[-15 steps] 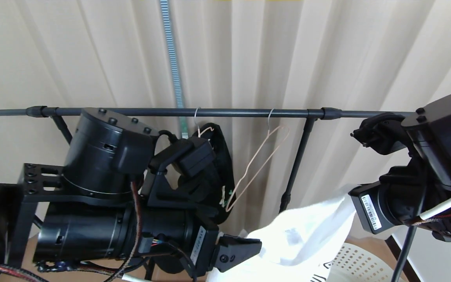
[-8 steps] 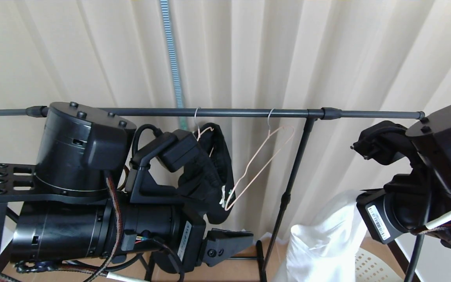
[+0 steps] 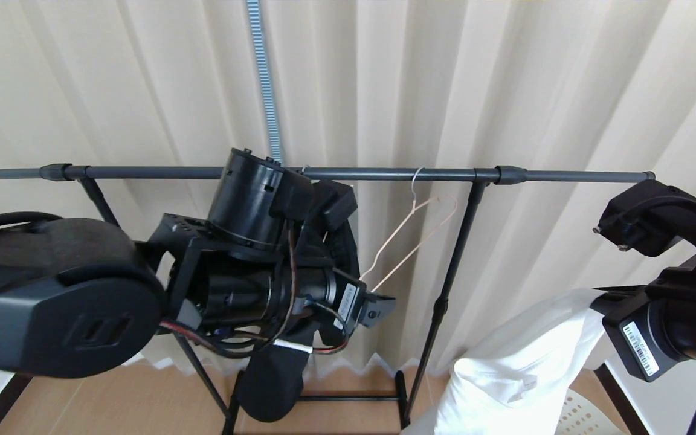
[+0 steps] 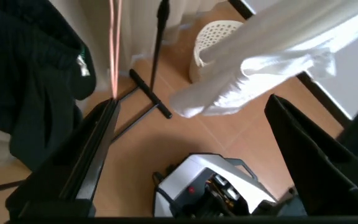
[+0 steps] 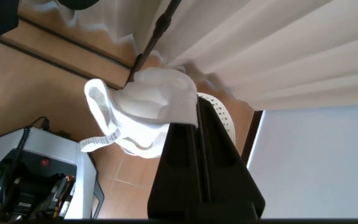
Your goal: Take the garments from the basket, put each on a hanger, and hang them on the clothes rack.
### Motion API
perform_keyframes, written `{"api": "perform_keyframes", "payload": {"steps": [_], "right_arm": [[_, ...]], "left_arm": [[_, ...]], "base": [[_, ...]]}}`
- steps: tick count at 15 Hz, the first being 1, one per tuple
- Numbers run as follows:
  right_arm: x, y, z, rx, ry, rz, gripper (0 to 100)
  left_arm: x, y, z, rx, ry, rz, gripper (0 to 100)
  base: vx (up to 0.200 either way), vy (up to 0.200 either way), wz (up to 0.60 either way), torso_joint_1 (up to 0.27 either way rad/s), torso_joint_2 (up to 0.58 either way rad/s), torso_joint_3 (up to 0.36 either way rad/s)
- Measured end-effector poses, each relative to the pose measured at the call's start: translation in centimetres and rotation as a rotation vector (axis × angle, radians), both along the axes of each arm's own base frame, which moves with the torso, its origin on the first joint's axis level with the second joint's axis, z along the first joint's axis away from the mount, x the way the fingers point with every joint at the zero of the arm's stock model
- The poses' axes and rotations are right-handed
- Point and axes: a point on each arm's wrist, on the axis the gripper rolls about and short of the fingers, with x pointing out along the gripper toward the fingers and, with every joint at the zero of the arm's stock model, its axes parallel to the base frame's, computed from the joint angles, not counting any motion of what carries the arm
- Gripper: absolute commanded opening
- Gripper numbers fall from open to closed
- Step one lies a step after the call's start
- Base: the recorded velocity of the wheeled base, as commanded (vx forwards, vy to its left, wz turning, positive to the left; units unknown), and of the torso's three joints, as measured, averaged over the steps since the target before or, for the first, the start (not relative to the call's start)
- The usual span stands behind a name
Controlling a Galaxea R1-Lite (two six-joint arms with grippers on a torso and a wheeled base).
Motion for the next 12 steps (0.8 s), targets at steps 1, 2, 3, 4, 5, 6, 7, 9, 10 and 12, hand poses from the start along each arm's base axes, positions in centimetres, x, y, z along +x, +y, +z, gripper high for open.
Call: {"api": "perform_keyframes", "payload": {"steps": [1,2,3,4,5,6,7,9,10,12], "right_arm": [[-0.1,-0.2,0.1,-0.005,-0.006,0.004,0],[-0.2,-0.3,0.2,-0.004,-0.01,0.005,0],[-0.3,-0.5,0.4,-0.01,-0.016,0.011,0],[-0.4,-0.7,0.5,-0.015,-0.024,0.015,0],[-0.5,-0.8,0.6,-0.012,-0.029,0.015,0],[-0.6,-0.9,0.8,-0.008,-0.033,0.014,0],[-0.6,-1.0,0.9,-0.004,-0.038,0.014,0],[-0.8,-1.1,1.0,-0.009,-0.044,0.02,0],[-0.8,-1.2,1.1,-0.012,-0.047,0.024,0],[-1.0,-1.3,1.2,-0.009,-0.052,0.025,0]], "left_arm": [[1.0,-0.5,-0.2,0.01,-0.017,0.015,100],[2.2,-1.1,-0.6,0.023,-0.038,0.033,100],[3.4,-1.6,-0.9,0.035,-0.057,0.044,100],[4.4,-2.1,-1.2,0.047,-0.07,0.045,100],[5.5,-2.6,-1.6,0.055,-0.083,0.049,100],[6.3,-3.0,-1.9,0.061,-0.09,0.052,100],[7.1,-3.4,-2.1,0.064,-0.099,0.053,100],[8.4,-4.1,-2.7,0.078,-0.116,0.048,100],[8.9,-4.3,-3.0,0.087,-0.124,0.044,100],[10.0,-4.9,-3.6,0.09,-0.158,0.037,100]], "base": [[0.0,0.0,0.0,0.0,0.0,0.0],[0.0,0.0,0.0,0.0,0.0,0.0],[0.0,0.0,0.0,0.0,0.0,0.0],[0.0,0.0,0.0,0.0,0.0,0.0],[0.0,0.0,0.0,0.0,0.0,0.0],[0.0,0.0,0.0,0.0,0.0,0.0],[0.0,0.0,0.0,0.0,0.0,0.0],[0.0,0.0,0.0,0.0,0.0,0.0],[0.0,0.0,0.0,0.0,0.0,0.0],[0.0,0.0,0.0,0.0,0.0,0.0]]}}
